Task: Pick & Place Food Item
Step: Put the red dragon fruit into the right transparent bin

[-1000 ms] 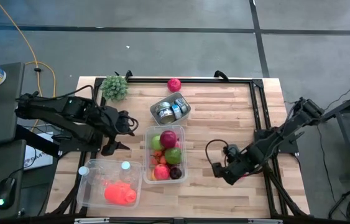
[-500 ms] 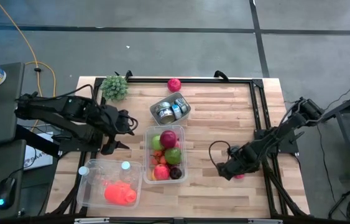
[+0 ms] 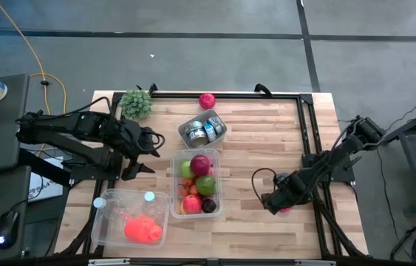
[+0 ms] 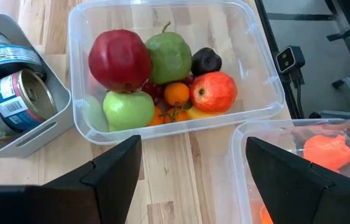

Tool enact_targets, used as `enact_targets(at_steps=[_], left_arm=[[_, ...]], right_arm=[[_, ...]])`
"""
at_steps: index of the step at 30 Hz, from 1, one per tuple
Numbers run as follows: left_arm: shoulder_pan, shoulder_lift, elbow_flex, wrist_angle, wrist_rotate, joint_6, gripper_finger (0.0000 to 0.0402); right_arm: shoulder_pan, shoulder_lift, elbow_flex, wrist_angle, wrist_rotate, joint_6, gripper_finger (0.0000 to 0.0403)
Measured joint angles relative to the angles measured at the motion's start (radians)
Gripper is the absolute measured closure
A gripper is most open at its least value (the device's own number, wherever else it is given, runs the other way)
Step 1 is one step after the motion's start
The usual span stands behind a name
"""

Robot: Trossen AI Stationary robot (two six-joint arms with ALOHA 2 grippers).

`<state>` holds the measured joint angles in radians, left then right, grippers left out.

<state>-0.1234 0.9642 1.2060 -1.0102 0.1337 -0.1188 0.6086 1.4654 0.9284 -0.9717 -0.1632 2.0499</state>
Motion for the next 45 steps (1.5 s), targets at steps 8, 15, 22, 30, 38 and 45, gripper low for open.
enact_targets(at_steps=[8,15,22,30,38,45], left_arm=[[0.000,0.000,0.000,-0.006,0.001,0.000,0.0120],[0.000,0.000,0.000,-0.021,0.010,-0.009,0.0120],[0.000,0.000,0.000,-0.034,0.010,-0.029,0.0120],[0.000,0.000,0.000,-0.034,0.018,-0.039,0.0120],[0.000,0.000,0.000,-0.033,0.019,-0.039,0.0120],[0.000,0.000,0.000,-0.034,0.034,-0.039,0.0120]], right_arm=[[0.000,0.000,-0.110,0.173,-0.008,0.005,0.0015],[0.004,0.017,-0.178,0.191,-0.099,0.049,0.0015],[0.004,0.067,-0.179,0.280,-0.019,0.038,0.0015],[0.003,0.147,-0.173,0.307,-0.038,0.034,0.0015],[0.002,0.152,-0.174,0.339,-0.069,0.049,0.0084],[0.003,0.155,-0.174,0.357,-0.089,0.047,0.0136]])
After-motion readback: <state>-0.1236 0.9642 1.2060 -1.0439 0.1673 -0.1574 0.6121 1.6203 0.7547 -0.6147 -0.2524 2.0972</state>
